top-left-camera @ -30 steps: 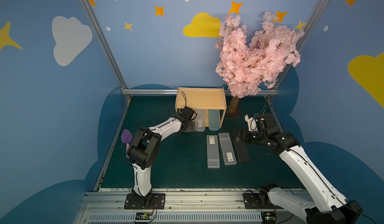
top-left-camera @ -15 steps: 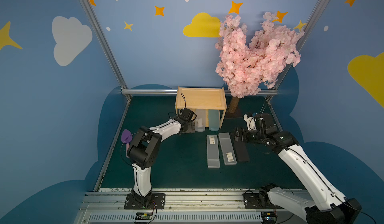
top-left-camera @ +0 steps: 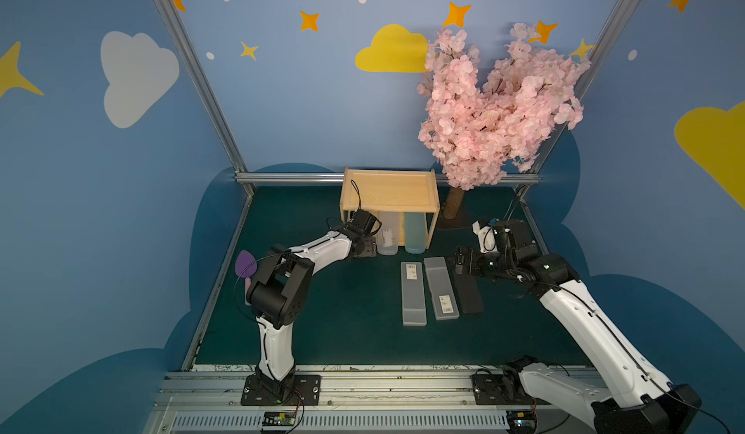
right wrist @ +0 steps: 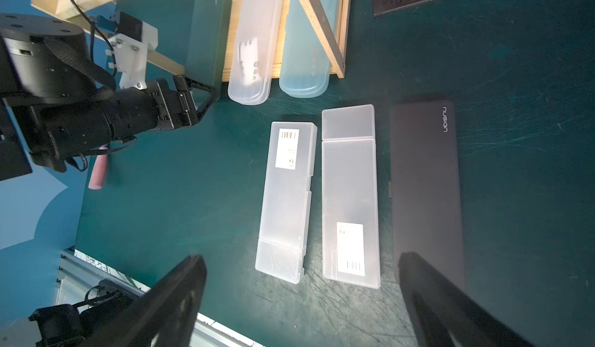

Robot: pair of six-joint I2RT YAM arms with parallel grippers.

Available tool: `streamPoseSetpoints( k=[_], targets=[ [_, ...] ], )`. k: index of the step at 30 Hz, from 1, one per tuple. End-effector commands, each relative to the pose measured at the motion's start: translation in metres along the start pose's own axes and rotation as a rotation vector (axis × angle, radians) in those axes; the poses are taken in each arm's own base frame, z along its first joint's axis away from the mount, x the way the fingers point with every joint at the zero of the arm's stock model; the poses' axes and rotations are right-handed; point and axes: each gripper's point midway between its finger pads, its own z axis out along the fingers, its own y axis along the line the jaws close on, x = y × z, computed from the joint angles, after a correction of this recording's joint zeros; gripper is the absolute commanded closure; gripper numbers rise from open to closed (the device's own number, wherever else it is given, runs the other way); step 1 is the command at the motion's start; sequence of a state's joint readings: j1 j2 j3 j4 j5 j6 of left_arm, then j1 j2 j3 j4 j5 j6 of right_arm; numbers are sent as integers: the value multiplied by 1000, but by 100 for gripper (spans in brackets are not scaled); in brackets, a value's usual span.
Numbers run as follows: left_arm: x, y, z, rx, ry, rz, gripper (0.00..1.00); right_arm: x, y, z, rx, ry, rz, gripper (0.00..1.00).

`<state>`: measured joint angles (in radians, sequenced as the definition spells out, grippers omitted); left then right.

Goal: Remove the pencil cases from the shelf
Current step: Pick up the pencil case from the shelf.

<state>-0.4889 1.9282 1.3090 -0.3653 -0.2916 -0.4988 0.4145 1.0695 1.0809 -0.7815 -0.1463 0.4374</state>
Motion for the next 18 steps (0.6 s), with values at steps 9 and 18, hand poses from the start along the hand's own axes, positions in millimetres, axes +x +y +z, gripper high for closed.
streamPoseSetpoints(
  k=[9, 18],
  targets=[
    [-4, 3, -7, -2, -15, 12, 28, -7, 5, -10, -8, -37, -13, 2],
    [6, 9, -20, -1, 6, 7, 30, -5, 5, -12, -13, -41, -5, 2]
  ],
)
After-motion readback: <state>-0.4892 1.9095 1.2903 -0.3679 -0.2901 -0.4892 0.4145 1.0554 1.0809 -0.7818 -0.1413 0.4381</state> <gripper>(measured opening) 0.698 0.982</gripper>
